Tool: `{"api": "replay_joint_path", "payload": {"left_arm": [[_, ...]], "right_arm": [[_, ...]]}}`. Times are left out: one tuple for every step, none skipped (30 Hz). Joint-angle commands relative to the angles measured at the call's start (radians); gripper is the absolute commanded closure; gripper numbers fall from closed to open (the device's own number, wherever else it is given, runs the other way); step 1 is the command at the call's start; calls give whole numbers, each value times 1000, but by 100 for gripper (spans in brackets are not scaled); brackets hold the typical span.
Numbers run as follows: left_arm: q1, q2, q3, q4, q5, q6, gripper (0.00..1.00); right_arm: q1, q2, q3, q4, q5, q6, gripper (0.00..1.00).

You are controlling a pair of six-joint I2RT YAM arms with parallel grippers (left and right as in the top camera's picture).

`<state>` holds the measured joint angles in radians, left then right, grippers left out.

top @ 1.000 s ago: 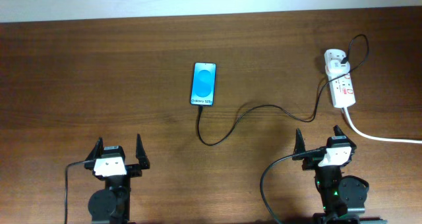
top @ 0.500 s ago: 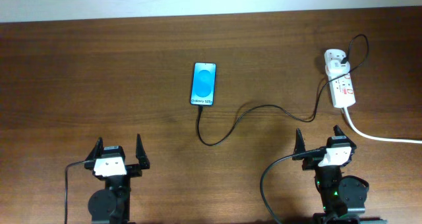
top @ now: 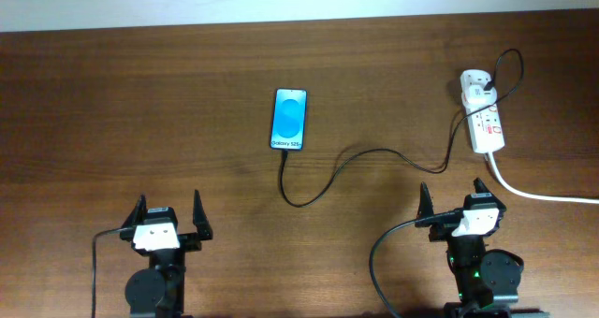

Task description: Plug charger to phone and switch on socket

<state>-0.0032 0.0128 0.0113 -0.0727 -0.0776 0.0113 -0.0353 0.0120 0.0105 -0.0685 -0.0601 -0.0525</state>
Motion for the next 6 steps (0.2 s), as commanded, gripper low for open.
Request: {"api": "replay_joint_path", "payload": {"left_arm": [[6, -8, -2, -8, 14, 5, 1], [6, -8, -2, -8, 14, 5, 1], [6, -8, -2, -8, 14, 5, 1], [6, -8, -2, -8, 14, 5, 1], [6, -8, -2, -8, 14, 5, 1], [6, -8, -2, -8, 14, 5, 1]], "right_arm": [[9, -8, -5, -8, 16, 0, 2], [9, -8, -5, -8, 16, 0, 2], [9, -8, -5, -8, 16, 0, 2], [9, -8, -5, -8, 16, 0, 2], [9, -8, -5, -8, 16, 0, 1], [9, -8, -5, -8, 16, 0, 2]]}}
